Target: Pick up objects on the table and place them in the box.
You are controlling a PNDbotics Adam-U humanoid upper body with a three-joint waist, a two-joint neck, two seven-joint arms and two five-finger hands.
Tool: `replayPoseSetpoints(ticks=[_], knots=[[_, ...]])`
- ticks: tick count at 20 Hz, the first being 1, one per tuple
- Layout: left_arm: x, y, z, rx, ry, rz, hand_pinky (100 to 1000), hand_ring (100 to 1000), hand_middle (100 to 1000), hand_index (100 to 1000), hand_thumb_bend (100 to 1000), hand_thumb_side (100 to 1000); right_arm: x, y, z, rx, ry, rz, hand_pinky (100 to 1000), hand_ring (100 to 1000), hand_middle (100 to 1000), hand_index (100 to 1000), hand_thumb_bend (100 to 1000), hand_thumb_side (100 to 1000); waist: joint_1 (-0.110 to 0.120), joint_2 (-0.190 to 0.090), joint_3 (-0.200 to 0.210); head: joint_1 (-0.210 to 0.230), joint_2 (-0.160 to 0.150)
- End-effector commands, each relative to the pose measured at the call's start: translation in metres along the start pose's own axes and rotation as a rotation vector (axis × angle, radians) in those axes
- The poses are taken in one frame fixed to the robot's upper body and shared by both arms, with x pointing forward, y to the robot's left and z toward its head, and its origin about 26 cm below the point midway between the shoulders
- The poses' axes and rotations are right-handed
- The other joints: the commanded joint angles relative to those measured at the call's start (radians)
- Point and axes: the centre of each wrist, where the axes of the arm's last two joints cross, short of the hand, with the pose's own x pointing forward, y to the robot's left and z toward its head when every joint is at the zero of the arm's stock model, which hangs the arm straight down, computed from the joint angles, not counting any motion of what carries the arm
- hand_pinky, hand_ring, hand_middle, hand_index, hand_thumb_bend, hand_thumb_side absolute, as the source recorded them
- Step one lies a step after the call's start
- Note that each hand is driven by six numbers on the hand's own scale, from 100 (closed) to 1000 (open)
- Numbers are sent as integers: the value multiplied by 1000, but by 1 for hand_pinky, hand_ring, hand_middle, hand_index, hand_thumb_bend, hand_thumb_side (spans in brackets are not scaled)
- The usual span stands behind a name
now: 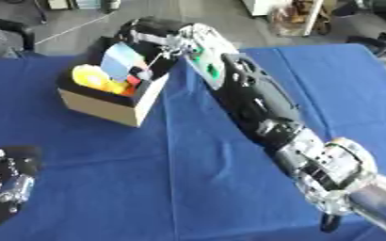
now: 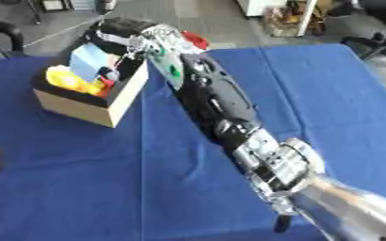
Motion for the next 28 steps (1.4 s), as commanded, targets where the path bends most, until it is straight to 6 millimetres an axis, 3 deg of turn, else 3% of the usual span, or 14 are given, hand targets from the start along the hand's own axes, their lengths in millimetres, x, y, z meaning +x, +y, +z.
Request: replayPoseSetpoints(ticks=[1, 2, 3, 4, 5, 9, 13, 16, 19, 21, 24, 28], knots=[[9, 1, -6, -17, -41, -5, 738, 646, 653, 731, 100, 328, 5, 6, -10, -35, 135, 67, 886, 822, 808, 883, 271, 107, 19, 9, 8, -21, -16], [10, 1, -6, -17, -42, -5, 738, 646, 652, 731, 100, 329, 3, 11, -10, -48, 182, 84, 884, 824, 818, 935, 381, 229, 18, 11, 11, -21, -18], [10, 1, -6, -16, -42, -6, 738, 646, 652, 730, 100, 329, 2, 14, -9, -64, 229, 103, 884, 824, 826, 960, 451, 290, 17, 12, 12, -21, -18], [10, 1, -6, -15, -41, -6, 738, 646, 652, 730, 100, 329, 2, 16, -9, -79, 259, 120, 884, 824, 826, 960, 451, 290, 17, 13, 12, -21, -18], [10, 2, -6, -14, -40, -7, 738, 646, 652, 731, 100, 330, 0, 17, -9, -90, 281, 136, 889, 837, 855, 995, 582, 392, 15, 14, 11, -18, -18], [10, 3, -6, -9, -40, -11, 738, 646, 652, 731, 100, 332, -4, 3, -5, -153, 285, 185, 899, 850, 879, 1000, 622, 443, 6, 16, 2, -6, -22], [9, 5, -3, 1, -30, -17, 739, 646, 651, 731, 100, 332, -11, -30, 7, -226, 219, 190, 907, 853, 888, 1000, 592, 390, 0, 12, -15, 12, -16], [7, 7, -1, 12, -19, -22, 739, 647, 651, 730, 100, 333, -21, -56, 25, -280, 150, 137, 912, 842, 870, 993, 423, 253, -7, 5, -35, 33, -8], [5, 9, 2, 25, -5, -29, 739, 647, 652, 731, 100, 335, -38, -82, 59, -374, 87, 53, 899, 812, 825, 966, 293, 117, -16, -2, -61, 62, 0], [3, 11, 4, 38, 3, -34, 739, 647, 652, 732, 100, 333, -50, -93, 91, -485, 81, -8, 886, 784, 793, 950, 223, 100, -22, -6, -80, 91, 6], [3, 15, 6, 62, 12, -45, 739, 647, 652, 733, 100, 332, -58, -84, 137, -633, 77, -146, 870, 749, 757, 933, 119, 100, -30, -9, -107, 137, 10], [4, 19, 7, 87, 13, -55, 739, 647, 653, 737, 100, 337, -53, -33, 183, -745, 63, -448, 856, 710, 722, 923, 100, 100, -40, -3, -136, 203, 10]])
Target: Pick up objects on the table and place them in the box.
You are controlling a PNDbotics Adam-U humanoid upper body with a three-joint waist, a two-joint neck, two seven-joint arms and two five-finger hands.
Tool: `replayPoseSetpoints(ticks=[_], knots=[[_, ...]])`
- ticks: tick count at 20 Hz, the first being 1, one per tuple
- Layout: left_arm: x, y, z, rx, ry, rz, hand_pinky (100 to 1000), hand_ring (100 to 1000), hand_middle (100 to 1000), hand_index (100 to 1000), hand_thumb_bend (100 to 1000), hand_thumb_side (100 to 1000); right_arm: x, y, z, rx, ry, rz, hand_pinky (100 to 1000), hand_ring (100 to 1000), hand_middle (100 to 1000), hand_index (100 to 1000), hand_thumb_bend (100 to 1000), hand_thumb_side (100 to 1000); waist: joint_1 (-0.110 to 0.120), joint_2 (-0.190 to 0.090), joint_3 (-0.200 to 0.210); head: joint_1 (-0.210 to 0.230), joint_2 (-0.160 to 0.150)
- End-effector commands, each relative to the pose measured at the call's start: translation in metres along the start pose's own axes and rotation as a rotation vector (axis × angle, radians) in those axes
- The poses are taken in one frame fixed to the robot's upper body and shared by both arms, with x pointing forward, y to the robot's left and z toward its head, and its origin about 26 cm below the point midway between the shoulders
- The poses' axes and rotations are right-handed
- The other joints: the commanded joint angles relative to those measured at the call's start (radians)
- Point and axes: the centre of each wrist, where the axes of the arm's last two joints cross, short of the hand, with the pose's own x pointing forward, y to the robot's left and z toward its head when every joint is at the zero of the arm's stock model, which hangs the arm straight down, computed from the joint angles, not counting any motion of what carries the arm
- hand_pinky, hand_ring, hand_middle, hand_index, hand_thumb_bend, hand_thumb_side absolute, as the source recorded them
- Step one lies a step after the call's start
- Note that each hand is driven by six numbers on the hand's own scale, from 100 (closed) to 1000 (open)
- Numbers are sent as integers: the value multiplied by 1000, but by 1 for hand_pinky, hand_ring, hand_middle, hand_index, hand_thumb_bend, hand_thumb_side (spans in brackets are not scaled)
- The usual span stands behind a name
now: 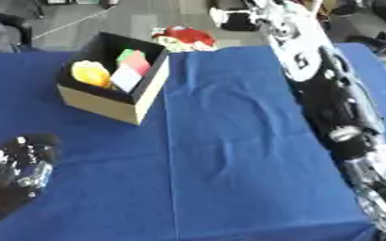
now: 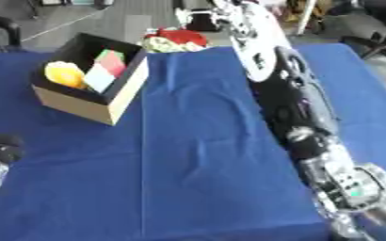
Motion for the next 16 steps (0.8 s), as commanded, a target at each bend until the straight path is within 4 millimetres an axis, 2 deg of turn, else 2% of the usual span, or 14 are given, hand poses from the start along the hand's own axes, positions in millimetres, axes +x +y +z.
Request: replayPoseSetpoints(ticks=[1, 5, 7, 11, 16], knots=[[6, 8, 0, 22, -14, -33, 739, 648, 653, 740, 100, 337, 8, -13, 30, -117, -21, -190, 850, 697, 710, 919, 100, 117, -15, -12, -10, 49, 4], [6, 10, 0, 33, -15, -38, 739, 648, 653, 746, 100, 337, -6, 18, 96, -150, 91, -426, 848, 684, 699, 917, 100, 191, -11, -3, -24, 94, 4], [6, 10, 1, 38, -12, -41, 739, 649, 655, 753, 100, 337, -8, 31, 120, -140, 116, -503, 847, 684, 701, 918, 100, 188, -8, -2, -33, 110, 4], [5, 8, 1, 43, -10, -34, 739, 652, 657, 767, 100, 345, -7, 60, 145, -132, 179, -627, 842, 672, 691, 916, 100, 226, -5, -6, -48, 124, 4], [2, 7, 2, 52, -2, -41, 739, 653, 658, 797, 100, 367, -5, 78, 157, -141, 242, -680, 834, 653, 669, 896, 100, 245, 2, -9, -59, 139, 4]])
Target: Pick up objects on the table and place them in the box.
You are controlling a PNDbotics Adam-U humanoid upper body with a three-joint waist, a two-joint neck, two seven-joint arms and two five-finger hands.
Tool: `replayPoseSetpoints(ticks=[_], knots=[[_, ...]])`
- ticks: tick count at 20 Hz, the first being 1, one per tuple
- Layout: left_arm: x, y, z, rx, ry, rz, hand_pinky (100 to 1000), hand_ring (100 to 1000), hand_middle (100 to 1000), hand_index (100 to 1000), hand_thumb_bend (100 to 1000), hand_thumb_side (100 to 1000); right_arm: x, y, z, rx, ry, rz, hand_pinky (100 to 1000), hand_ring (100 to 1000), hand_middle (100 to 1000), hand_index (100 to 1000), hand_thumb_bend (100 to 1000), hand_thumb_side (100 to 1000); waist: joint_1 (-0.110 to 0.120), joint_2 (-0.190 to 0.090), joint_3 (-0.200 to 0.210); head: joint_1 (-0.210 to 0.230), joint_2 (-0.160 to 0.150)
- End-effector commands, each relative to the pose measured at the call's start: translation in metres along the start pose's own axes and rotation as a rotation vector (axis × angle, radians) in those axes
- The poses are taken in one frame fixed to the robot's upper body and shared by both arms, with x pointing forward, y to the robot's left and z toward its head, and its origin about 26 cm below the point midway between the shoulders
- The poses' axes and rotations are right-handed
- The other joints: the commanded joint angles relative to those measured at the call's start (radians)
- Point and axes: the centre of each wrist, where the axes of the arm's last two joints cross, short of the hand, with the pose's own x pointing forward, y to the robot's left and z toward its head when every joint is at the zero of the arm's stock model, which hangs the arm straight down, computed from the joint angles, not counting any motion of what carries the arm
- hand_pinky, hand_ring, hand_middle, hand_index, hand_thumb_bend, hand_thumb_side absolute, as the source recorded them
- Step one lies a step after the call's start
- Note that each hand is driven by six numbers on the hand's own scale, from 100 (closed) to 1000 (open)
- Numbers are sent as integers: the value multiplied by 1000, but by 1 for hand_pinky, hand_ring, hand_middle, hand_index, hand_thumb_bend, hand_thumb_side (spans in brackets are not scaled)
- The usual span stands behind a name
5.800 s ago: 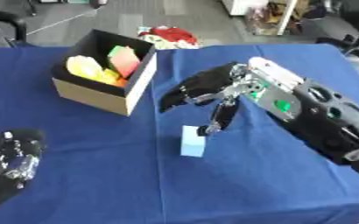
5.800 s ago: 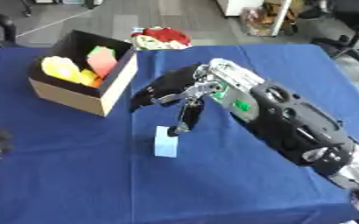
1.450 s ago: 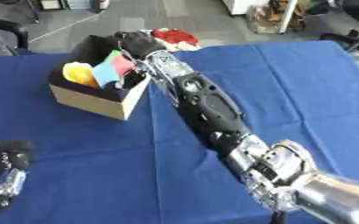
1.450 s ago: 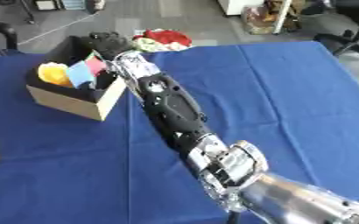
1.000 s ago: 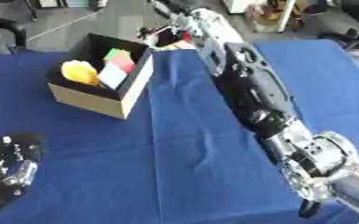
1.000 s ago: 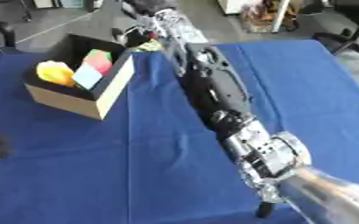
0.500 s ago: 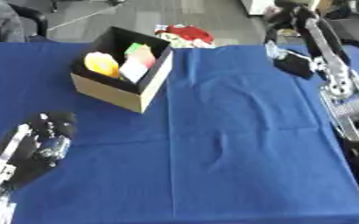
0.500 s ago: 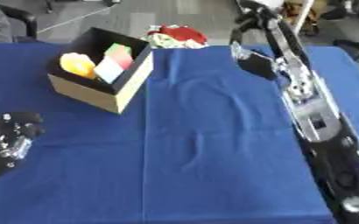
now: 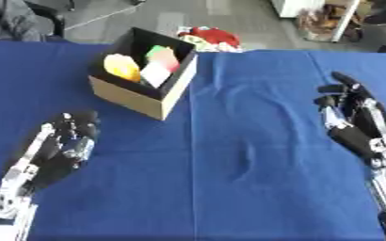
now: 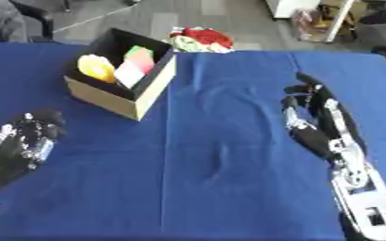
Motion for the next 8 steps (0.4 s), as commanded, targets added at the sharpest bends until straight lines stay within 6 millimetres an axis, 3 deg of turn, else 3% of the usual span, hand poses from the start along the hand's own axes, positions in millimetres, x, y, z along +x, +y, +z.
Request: replayPoseSetpoints(ticks=[1, 8], knots=[[3, 4, 0, 12, -9, -23, 739, 653, 658, 808, 100, 371, 2, 2, -1, -11, -2, -14, 833, 650, 665, 893, 100, 240, 5, -10, -1, 7, 4], [1, 2, 0, 8, -6, -23, 740, 652, 658, 838, 100, 392, -3, 6, 3, -16, 19, -15, 831, 641, 652, 869, 100, 250, 3, -10, -3, -4, 4]])
